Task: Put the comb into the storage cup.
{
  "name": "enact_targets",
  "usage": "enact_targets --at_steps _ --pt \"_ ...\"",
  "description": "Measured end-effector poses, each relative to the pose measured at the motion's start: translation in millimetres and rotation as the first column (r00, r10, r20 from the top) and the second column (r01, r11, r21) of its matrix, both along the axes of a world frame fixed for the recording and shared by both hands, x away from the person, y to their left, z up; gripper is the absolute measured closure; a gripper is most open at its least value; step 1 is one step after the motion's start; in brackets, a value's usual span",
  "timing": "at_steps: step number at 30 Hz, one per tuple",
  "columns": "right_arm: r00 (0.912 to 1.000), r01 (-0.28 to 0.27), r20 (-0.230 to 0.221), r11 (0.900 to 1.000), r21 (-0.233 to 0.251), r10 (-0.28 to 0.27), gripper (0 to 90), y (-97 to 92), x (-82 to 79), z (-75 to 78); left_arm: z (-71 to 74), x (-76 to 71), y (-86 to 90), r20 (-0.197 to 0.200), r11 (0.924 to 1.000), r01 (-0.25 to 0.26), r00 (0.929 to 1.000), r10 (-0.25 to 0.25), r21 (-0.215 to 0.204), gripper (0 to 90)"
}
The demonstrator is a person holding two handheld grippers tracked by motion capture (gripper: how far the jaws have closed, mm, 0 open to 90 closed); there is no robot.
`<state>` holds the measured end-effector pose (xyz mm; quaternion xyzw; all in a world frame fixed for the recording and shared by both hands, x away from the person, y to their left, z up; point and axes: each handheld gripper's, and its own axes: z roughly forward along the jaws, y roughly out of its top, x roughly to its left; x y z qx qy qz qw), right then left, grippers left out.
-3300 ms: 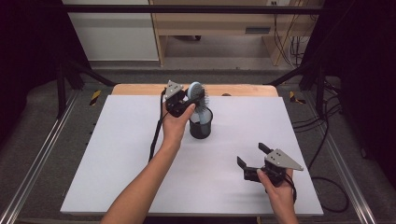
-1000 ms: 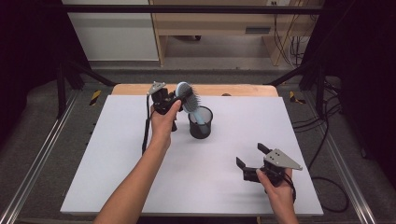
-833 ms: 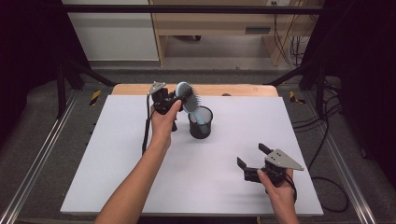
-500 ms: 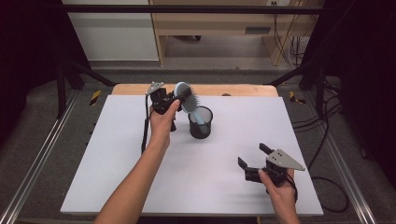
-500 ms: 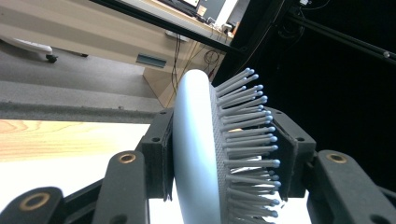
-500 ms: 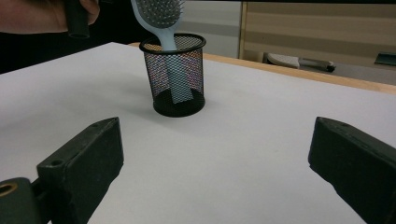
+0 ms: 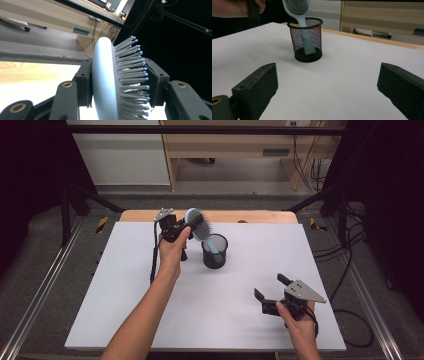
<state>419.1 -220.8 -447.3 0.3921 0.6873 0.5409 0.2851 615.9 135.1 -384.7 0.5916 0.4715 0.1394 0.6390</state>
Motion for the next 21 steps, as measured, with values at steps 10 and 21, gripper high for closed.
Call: enact_targets --at_steps 10,21 --pt "1.0 -0.003 -0.003 1.0 -0.002 0.003 3.5 1.5 0.2 -0.6 -0.3 0.2 0.7 0.001 1.0 0.004 1.0 -0.004 0.0 48.0" --pt "1.0 -0.005 -0.008 1.0 0.001 0.005 3.4 1.6 0.3 -0.9 -0.4 0.0 0.7 0.003 1.0 0.006 1.0 -0.006 0.003 47.5"
